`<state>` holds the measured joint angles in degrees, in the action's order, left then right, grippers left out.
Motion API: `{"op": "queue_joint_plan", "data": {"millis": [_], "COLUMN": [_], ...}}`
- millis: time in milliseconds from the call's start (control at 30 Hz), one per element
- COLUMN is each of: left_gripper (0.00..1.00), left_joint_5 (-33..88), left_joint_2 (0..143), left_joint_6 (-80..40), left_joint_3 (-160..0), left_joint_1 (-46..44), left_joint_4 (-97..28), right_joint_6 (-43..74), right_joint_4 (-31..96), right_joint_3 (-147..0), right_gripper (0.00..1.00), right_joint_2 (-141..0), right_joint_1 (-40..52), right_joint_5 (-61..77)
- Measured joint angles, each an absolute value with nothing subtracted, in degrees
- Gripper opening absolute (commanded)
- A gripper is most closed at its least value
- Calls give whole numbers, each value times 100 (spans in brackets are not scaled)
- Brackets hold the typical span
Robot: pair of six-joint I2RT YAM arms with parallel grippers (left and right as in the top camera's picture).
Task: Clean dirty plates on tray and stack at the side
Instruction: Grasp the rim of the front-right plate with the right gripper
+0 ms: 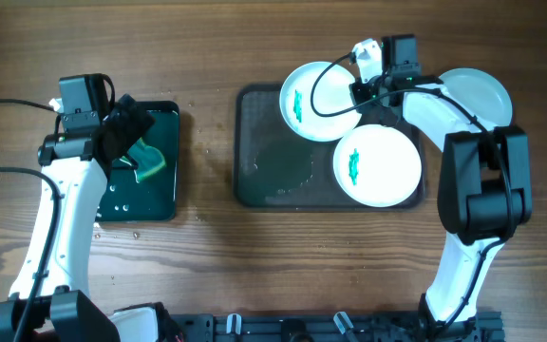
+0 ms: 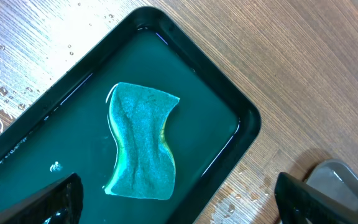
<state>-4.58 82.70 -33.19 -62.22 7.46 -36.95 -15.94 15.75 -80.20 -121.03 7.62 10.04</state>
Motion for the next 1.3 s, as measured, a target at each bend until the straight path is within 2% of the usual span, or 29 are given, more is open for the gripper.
{"op": "queue_joint_plan", "data": {"millis": [267, 467, 533, 633, 800, 933, 1233, 1300], "left_gripper": [86, 88, 94, 96, 96, 92, 93, 88], "left_joint_5": [-458, -458, -458, -458, -473, -482, -484, -484], "left_joint_2": [8270, 8320, 8412, 8713, 9277, 9334, 10044, 10162], "left_joint_6": [-3323, -3323, -3321, -3321, -3312, -3310, -3330, -3330], "left_joint_3": [-6222, -6219, -6208, -6193, -6141, -6121, -6121, -6121], "left_joint_1": [746, 746, 749, 749, 749, 746, 746, 746], "left_joint_4": [-3699, -3876, -3817, -3669, -3516, -3454, -3011, -2921], "right_joint_6": [-1280, -913, -864, -790, -753, -753, -753, -753], "right_joint_4": [2724, 3780, 3793, 3769, 3415, 3277, 2919, 2912], "right_joint_3": [-8014, -7961, -7891, -7749, -7725, -7725, -7618, -7592], "right_gripper": [4, 4, 10, 22, 29, 28, 30, 30], "right_joint_2": [-11598, -11489, -11489, -11489, -11489, -11489, -11489, -11489], "right_joint_1": [1444, 1863, 1861, 1861, 1861, 1861, 1861, 1861], "right_joint_5": [996, 991, 991, 1007, 1236, 1343, 1391, 1391]}}
